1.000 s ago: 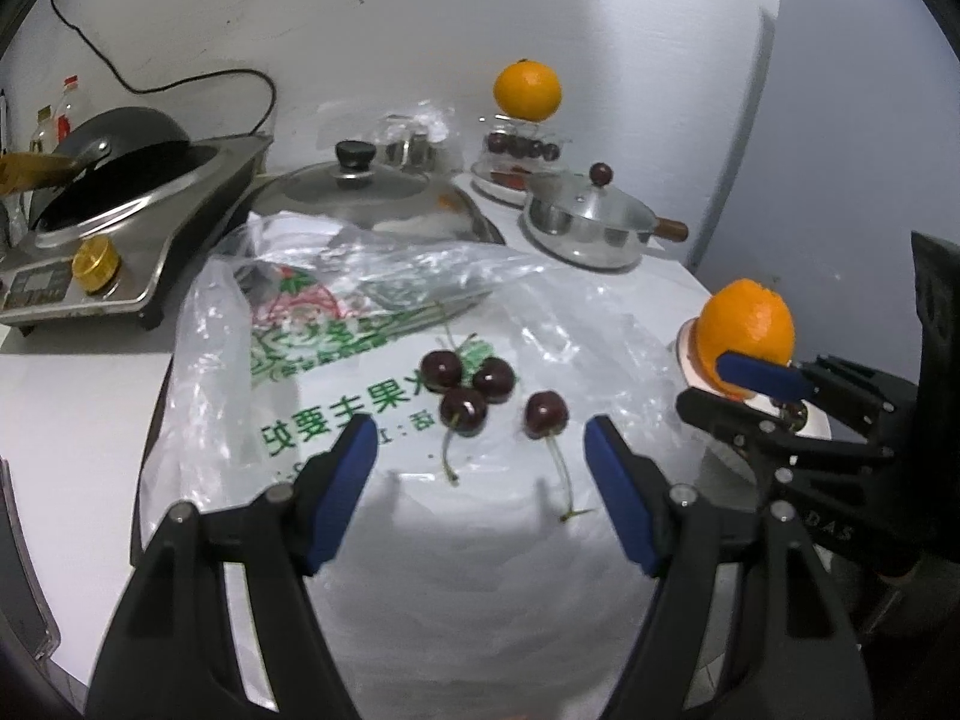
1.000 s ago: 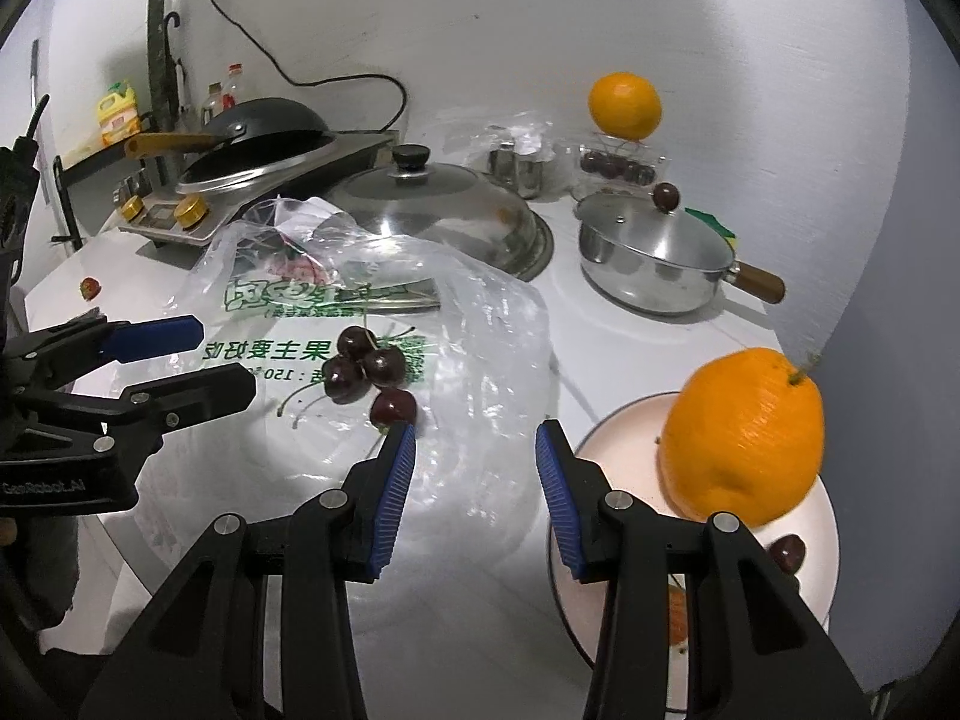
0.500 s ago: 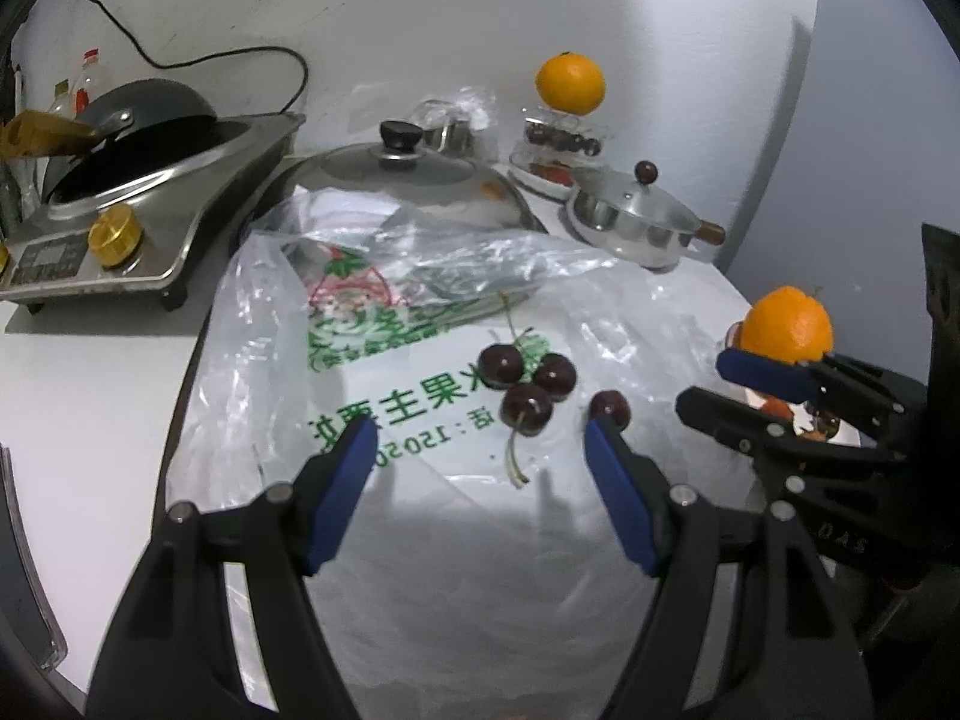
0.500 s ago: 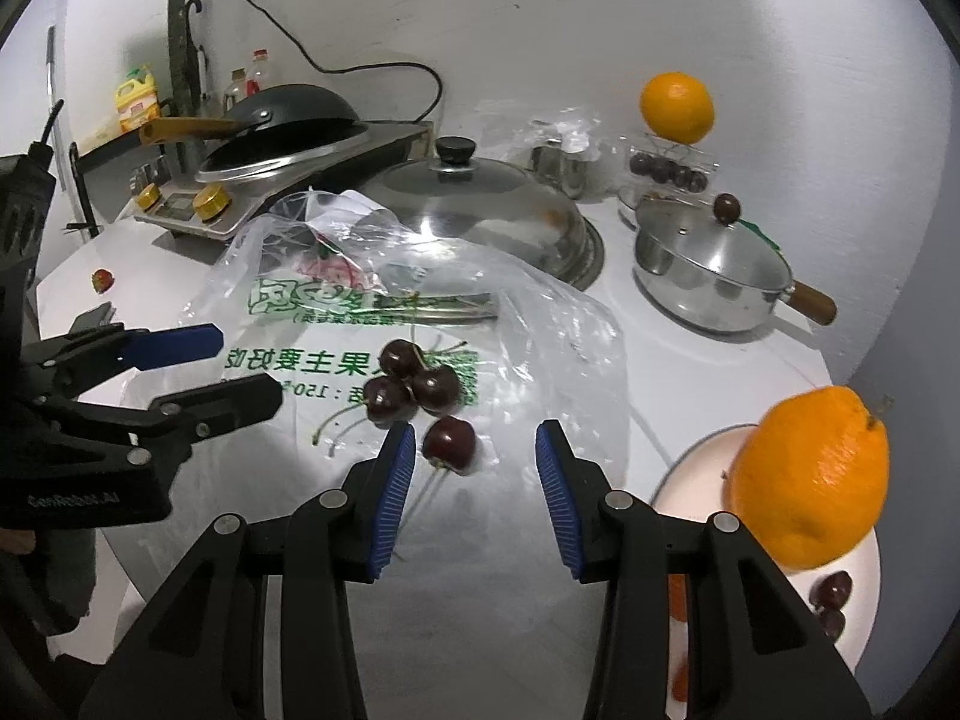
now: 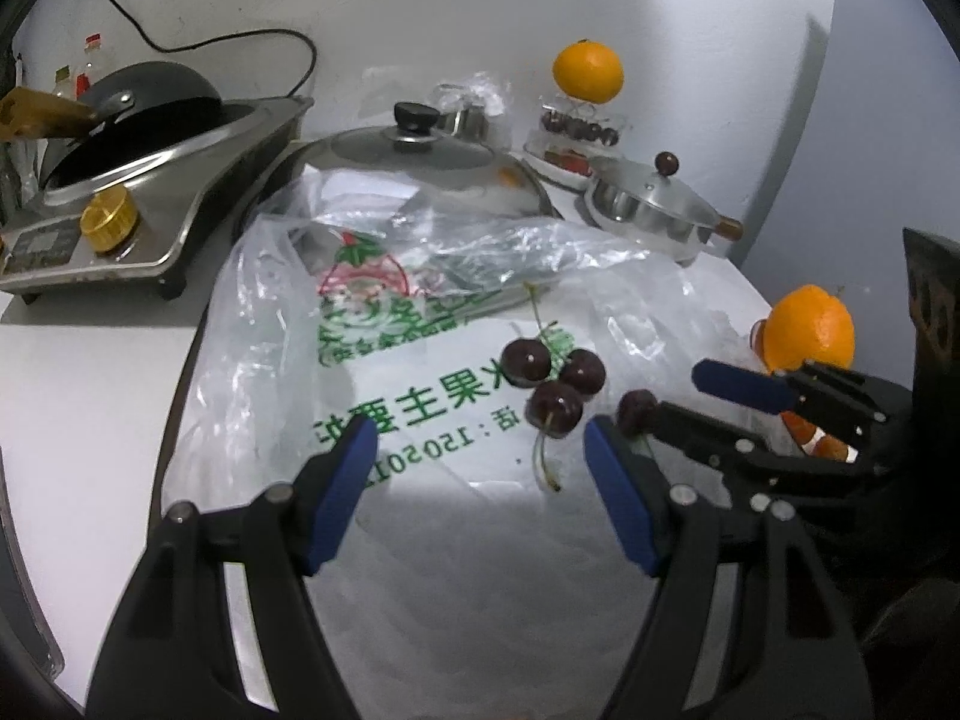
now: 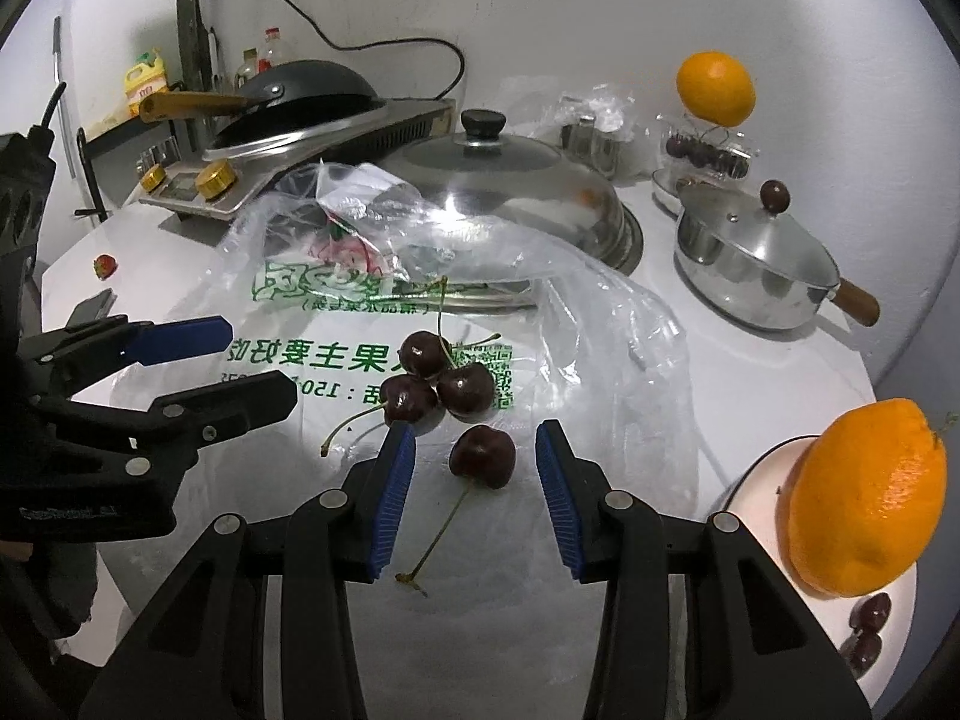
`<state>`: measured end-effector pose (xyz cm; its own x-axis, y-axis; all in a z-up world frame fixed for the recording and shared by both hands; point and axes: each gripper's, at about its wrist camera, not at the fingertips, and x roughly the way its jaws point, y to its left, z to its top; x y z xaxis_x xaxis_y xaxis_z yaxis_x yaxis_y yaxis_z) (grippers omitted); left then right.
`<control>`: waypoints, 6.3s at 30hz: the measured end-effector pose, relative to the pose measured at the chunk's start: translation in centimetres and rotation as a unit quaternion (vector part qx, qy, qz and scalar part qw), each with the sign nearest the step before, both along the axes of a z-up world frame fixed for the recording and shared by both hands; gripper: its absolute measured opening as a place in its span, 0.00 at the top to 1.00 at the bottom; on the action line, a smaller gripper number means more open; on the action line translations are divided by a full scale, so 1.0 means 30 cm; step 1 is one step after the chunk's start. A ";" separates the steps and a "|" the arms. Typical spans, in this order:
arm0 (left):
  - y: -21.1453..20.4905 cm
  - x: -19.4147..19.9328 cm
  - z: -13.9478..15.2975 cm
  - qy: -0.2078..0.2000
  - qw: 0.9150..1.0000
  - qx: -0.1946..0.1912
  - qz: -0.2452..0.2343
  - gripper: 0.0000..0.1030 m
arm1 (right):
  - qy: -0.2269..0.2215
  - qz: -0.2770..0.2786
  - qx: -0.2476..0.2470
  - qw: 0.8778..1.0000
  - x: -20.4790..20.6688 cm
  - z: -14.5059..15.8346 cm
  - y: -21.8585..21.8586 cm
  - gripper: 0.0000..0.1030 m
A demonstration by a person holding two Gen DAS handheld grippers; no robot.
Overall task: Organize fruits
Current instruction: 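Grasp a dark cherry with the right gripper while the left gripper grasps another cherry, then carry the two dark cherries in both grippers over to the white plate, then open the left gripper over the plate while the right gripper releases its cherry, then move both grippers back to the cherries on the plastic bag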
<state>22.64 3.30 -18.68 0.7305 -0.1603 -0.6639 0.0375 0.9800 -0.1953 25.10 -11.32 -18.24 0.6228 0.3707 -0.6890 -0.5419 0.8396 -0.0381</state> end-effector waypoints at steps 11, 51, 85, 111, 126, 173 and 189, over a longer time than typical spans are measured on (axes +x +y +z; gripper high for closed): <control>-0.020 0.050 -0.009 0.008 1.000 0.009 -0.007 0.29 | 0.030 0.005 -0.007 1.000 0.069 -0.068 0.012 0.57; -0.196 0.200 -0.108 0.070 0.993 0.065 -0.064 0.60 | 0.016 -0.012 0.054 0.998 0.091 -0.007 -0.156 0.70; -0.257 -0.013 0.126 -0.017 0.995 0.062 -0.080 0.71 | -0.060 -0.039 0.066 0.995 -0.112 0.163 -0.264 0.70; -0.596 -0.072 0.173 -0.032 0.985 0.071 -0.157 0.71 | -0.080 -0.127 0.080 0.985 -0.206 0.176 -0.631 0.70; -0.755 -0.043 0.093 -0.003 0.978 0.077 -0.192 0.71 | -0.052 -0.144 0.079 0.985 -0.187 0.095 -0.750 0.70; -0.703 -0.062 0.098 -0.001 0.984 0.073 -0.160 0.47 | -0.025 -0.130 0.076 0.988 -0.143 0.040 -0.723 0.61; -0.525 -0.107 0.131 -0.016 0.991 0.064 -0.118 0.47 | -0.043 -0.105 0.062 0.992 -0.185 0.102 -0.578 0.61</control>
